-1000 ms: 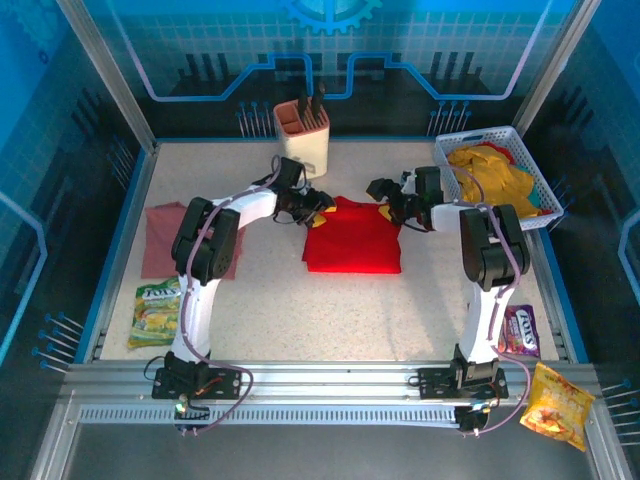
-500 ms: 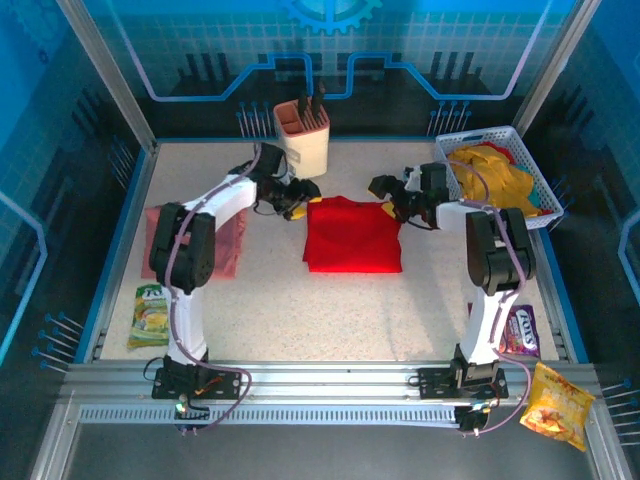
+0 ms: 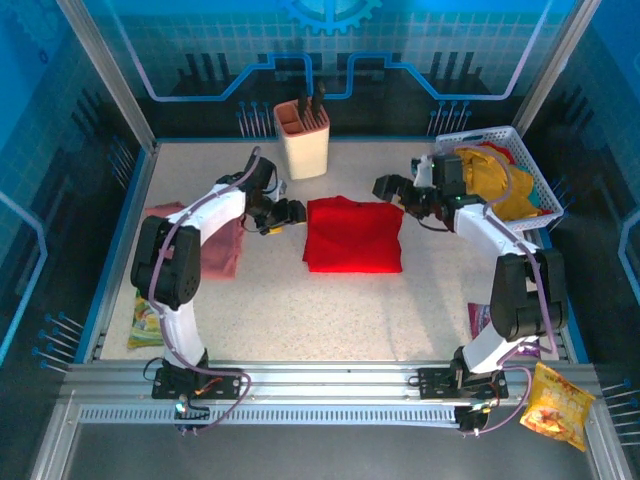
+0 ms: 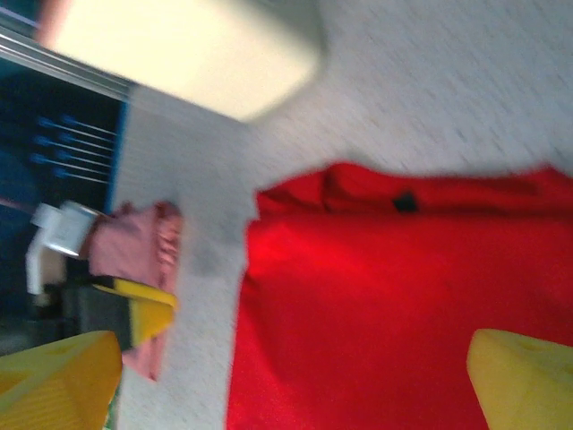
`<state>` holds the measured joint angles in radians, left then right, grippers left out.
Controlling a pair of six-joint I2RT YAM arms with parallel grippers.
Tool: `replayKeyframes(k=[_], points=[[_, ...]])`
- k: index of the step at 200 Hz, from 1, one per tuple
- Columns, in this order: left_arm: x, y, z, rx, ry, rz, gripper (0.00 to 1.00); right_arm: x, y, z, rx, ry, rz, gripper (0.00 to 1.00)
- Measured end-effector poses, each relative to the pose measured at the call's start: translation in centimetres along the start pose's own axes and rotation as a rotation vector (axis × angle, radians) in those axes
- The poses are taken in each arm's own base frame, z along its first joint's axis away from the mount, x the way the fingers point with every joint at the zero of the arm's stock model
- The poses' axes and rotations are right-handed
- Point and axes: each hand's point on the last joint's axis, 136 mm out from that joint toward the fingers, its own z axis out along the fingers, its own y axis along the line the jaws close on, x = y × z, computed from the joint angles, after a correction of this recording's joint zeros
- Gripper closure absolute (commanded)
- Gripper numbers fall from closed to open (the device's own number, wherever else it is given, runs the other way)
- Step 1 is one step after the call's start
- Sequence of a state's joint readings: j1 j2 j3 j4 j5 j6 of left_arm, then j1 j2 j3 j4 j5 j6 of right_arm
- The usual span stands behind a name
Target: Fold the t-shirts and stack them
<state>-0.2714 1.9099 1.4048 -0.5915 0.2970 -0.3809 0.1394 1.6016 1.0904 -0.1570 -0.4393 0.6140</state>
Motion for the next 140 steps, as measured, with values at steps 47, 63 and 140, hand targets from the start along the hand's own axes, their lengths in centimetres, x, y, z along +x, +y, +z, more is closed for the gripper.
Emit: replayKeyframes(k=[47,63,140], points=[[0.5,-1.2,3.4,-0.045,0.038,0.089,0.37,6.9,-2.3,-2.0,0.175,0.098,-0.017,0.0],[0.5,-1.2,4.5,-0.049,0.055,0.094,0.37,7.4,-2.6,-3.5,0.202,0.077,-0.029,0.0],[1.0,-2.5,7.2,-0.037,0.087,0.097,0.48,10.6,-4.5,-5.4,0.262,0.105,-0.029,0.0]])
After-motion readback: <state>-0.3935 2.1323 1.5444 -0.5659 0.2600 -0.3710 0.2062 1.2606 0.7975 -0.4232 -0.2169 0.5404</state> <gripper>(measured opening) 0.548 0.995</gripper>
